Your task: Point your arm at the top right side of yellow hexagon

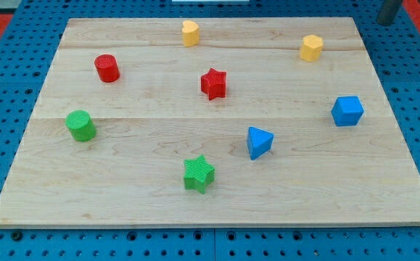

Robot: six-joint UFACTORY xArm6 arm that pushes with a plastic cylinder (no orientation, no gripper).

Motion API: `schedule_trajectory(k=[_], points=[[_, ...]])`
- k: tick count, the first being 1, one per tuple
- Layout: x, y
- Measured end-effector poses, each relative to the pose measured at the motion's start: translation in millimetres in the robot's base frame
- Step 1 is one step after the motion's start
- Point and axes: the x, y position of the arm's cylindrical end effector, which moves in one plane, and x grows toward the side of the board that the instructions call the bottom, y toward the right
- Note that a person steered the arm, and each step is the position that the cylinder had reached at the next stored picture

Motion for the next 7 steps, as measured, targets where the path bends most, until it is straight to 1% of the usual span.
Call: schedule_trajectory(k=[1, 2, 3, 6, 7], points=[[53.5, -12.1], [61.2, -85.9], [46.6, -129.8], [46.9, -129.7], [56.6, -145.3]])
